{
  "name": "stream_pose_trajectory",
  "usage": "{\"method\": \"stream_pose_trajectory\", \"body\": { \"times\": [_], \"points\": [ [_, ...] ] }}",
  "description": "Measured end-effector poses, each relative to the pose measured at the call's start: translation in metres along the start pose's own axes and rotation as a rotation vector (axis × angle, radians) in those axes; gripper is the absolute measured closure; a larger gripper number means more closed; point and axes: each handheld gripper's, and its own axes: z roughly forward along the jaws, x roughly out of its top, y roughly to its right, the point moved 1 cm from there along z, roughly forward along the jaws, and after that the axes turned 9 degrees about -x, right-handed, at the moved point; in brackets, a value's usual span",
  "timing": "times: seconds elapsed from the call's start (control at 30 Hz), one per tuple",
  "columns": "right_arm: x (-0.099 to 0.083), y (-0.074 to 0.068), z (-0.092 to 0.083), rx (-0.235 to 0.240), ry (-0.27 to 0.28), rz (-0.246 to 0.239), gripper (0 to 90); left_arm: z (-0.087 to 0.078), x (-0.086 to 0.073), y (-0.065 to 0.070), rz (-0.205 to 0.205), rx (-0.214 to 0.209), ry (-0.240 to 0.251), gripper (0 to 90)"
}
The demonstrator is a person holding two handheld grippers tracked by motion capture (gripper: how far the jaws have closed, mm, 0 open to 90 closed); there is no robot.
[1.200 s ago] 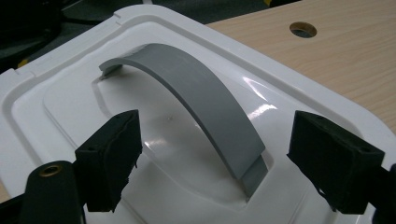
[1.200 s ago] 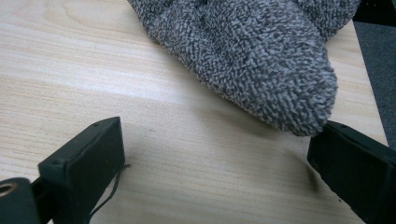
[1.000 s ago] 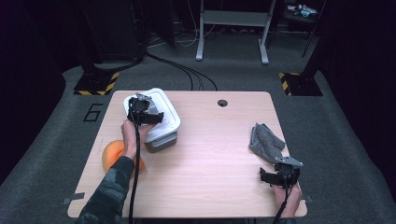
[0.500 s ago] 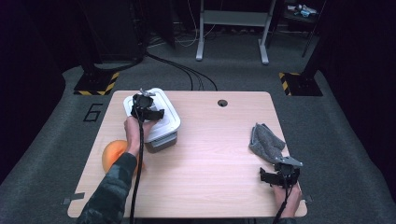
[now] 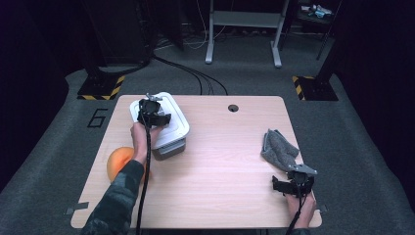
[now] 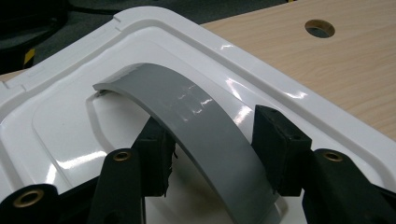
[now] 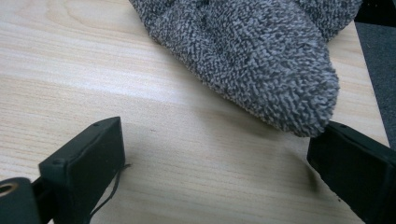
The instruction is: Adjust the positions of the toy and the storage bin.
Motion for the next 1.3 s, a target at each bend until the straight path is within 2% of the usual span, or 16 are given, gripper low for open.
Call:
{"method": "stream_pose_trajectory", "body": {
  "times": [0.37,0.73,1.07,1.17,1.23,1.3],
  "points": [
    [0.000,0.000,0.000,0.004,0.000,0.004,3.5,0.001,0.000,0.003,0.008,-0.015,-0.003,52.9],
    [0.000,0.000,0.000,0.004,0.000,0.004,3.5,0.000,0.000,0.004,-0.023,-0.039,-0.003,54.9],
    [0.000,0.000,0.000,0.005,0.000,0.004,3.5,0.000,0.001,0.014,-0.011,-0.058,-0.023,55.5],
    [0.000,0.000,0.000,0.004,0.000,0.004,3.5,0.000,0.001,0.016,-0.022,-0.066,-0.025,55.8],
    [0.000,0.000,0.000,0.005,0.000,0.004,3.5,0.000,0.000,0.018,-0.045,-0.081,-0.022,55.8],
    [0.000,0.000,0.000,0.004,0.000,0.004,3.5,0.000,-0.001,0.020,-0.045,-0.086,-0.023,55.8]
  ]
}}
